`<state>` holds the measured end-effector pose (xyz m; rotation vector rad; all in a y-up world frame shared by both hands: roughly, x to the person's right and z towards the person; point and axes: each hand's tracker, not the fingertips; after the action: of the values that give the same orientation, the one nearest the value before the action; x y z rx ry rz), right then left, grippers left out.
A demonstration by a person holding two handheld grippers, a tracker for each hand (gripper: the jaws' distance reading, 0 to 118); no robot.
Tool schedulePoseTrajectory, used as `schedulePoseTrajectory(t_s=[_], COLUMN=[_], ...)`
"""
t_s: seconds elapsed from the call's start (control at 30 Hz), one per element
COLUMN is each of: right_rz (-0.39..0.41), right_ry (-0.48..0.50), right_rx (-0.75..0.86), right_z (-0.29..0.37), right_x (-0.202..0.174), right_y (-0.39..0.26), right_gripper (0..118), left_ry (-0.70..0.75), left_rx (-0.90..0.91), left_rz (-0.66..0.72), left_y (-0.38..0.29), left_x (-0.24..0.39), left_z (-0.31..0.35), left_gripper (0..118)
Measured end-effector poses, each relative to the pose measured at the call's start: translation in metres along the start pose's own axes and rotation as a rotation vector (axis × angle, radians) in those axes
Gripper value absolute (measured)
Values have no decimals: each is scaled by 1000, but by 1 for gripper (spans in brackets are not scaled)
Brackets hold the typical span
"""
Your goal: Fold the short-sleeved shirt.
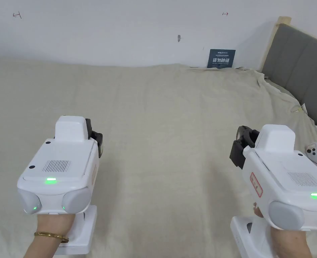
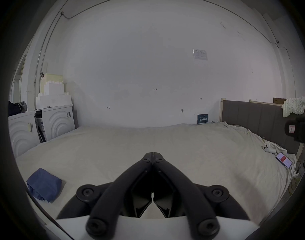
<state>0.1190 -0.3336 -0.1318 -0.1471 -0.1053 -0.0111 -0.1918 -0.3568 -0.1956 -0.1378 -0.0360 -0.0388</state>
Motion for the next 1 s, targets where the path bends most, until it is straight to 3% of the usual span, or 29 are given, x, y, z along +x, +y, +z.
schedulePoseTrajectory(t_s=[1.0], right_rz=[1], right_ry=[6], right_rx=[-26], right_z=[0], right_x=[-5], right_y=[-11], right_gripper=[0], left_ry=[17], left_rx=[-22], left_rz=[-6], left_y=[-15], left_x=[-2], left_z=[13], left_gripper=[0])
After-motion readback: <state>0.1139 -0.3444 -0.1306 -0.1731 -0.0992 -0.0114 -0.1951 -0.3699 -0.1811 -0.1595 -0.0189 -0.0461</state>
